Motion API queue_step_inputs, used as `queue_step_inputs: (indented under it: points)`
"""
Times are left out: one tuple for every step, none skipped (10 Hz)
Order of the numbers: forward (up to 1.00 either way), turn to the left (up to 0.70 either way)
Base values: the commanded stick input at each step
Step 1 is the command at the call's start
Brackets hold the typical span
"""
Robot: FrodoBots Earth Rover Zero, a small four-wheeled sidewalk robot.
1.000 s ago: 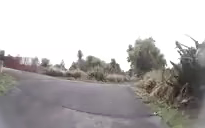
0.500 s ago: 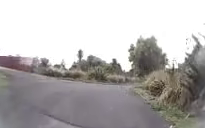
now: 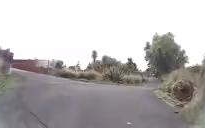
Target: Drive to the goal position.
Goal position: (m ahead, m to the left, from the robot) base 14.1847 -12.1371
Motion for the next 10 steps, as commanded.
queue_step_inputs:
  points:
    - [0.85,0.0]
    - [0.85,0.0]
    - [0.85,0.0]
    - [0.85,0.0]
    - [0.85,0.0]
    - [0.85,0.0]
    - [0.85,0.0]
    - [0.85,0.0]
    - [0.85,0.0]
    - [0.85,0.0]
